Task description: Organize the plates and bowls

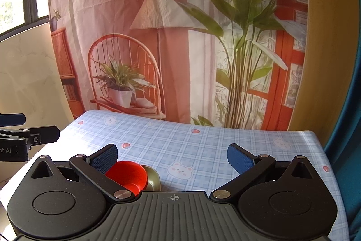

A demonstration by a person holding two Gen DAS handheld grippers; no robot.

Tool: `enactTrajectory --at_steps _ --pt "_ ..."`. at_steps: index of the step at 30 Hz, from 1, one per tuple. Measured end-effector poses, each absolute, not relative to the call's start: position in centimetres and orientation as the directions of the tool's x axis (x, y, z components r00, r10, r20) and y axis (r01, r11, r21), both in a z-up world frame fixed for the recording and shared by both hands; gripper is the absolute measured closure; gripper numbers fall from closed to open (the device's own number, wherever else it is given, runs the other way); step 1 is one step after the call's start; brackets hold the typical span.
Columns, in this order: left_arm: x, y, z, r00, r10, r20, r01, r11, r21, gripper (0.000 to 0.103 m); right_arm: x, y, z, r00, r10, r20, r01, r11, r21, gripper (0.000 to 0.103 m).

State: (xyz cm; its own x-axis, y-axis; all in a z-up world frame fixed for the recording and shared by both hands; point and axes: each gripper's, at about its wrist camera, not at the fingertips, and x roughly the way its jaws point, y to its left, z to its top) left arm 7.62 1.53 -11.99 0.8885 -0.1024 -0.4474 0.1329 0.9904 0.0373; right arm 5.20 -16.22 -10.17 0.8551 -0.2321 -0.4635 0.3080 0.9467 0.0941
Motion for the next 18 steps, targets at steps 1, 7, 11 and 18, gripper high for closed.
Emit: enactTrajectory --at_steps 1,7,11,18 --pt "7.2 1.4 -11.7 0.893 -0.089 -0.44 0.123 0.991 0.048 0.0 4.8 -16.0 -9.8 0.858 -0.236 -0.457 0.308 0.947 0.089 0.0" --pt "4.6 1.9 -9.9 0.915 -0.064 -0.399 0.091 0.995 0.048 0.0 2.3 -15.1 -7.7 0.865 -0.269 -0.424 0.326 0.943 0.068 0.0" --pt "3.0 2.1 -9.0 0.924 -0.043 -0.38 0.07 0.996 0.057 0.0 0.7 -14.8 -6.9 0.862 -0.299 -0.41 0.355 0.933 0.066 0.0" --pt "0.7 2.4 -8.1 0.935 -0.023 -0.355 0.038 0.999 0.035 0.0 -1.3 -14.6 -6.1 0.86 -0.324 -0.394 0.381 0.921 0.075 0.0"
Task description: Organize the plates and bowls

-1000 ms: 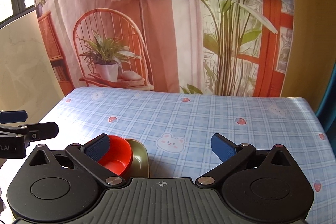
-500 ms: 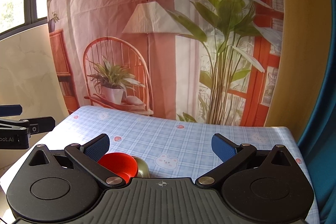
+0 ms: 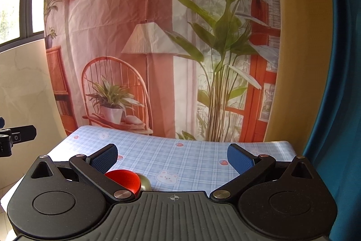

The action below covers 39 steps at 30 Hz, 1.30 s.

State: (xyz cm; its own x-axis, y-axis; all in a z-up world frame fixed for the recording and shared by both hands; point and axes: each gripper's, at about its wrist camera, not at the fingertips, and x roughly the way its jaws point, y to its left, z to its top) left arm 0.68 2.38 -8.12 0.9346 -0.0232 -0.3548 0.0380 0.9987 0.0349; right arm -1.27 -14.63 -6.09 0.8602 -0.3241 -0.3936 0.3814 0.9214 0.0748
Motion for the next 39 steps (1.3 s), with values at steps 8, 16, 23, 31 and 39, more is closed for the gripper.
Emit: enactTrajectory --at_steps 8,16,23,31,39 --pt "-1.1 2.3 -7.9 0.941 0.001 -0.338 0.011 0.999 0.034 0.0 -3.2 -14.3 -6.0 0.866 -0.326 -0.378 0.386 0.918 0.093 0.0" --pt "-1.3 2.6 -7.9 0.941 0.007 -0.338 0.001 1.0 0.023 0.0 -4.0 -14.2 -5.7 0.868 -0.337 -0.366 0.394 0.914 0.093 0.0" --pt "-1.4 2.7 -7.8 0.942 0.009 -0.336 -0.002 1.0 0.019 0.0 -4.1 -14.2 -5.7 0.868 -0.336 -0.365 0.393 0.915 0.094 0.0" --pt "-1.5 2.7 -7.7 0.943 0.005 -0.333 0.0 1.0 0.015 0.0 -4.1 -14.2 -5.7 0.869 -0.335 -0.365 0.393 0.915 0.095 0.0" --pt "-1.6 2.7 -7.7 0.943 0.003 -0.334 0.002 1.0 0.014 0.0 -4.2 -14.2 -5.6 0.869 -0.335 -0.363 0.392 0.915 0.095 0.0"
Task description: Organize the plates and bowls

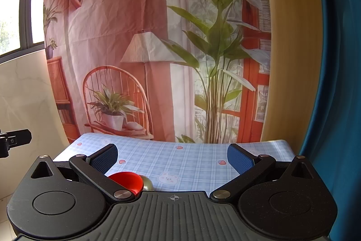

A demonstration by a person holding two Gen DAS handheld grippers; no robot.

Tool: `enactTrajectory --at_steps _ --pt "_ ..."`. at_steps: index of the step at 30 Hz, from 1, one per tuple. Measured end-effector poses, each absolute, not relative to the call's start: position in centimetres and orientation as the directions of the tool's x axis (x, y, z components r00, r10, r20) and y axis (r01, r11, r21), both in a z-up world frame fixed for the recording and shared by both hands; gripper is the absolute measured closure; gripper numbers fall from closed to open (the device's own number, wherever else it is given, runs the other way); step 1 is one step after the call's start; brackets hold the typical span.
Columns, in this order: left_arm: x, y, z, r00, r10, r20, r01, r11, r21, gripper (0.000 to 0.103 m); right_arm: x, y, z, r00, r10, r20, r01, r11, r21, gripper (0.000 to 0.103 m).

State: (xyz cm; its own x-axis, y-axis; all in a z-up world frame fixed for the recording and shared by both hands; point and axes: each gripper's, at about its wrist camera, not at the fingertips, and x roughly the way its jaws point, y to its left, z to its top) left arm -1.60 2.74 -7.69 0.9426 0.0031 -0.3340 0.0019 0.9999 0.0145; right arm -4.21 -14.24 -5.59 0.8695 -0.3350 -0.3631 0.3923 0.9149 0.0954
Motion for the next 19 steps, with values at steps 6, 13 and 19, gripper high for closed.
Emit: enactTrajectory --at_steps 6,13,19 --pt "-1.68 2.64 -7.68 0.941 -0.004 -0.337 0.009 1.0 0.014 0.0 -4.28 -14.2 -5.56 0.869 -0.336 -0.364 0.394 0.914 0.098 0.0" --pt "-1.66 2.87 -7.8 0.941 -0.012 -0.338 0.016 1.0 0.011 0.0 -4.12 -13.93 -5.75 0.867 -0.33 -0.372 0.393 0.913 0.106 0.0" --pt "-1.64 3.01 -7.77 0.941 -0.013 -0.338 0.017 1.0 0.008 0.0 -4.03 -13.89 -5.79 0.867 -0.33 -0.373 0.394 0.913 0.108 0.0"
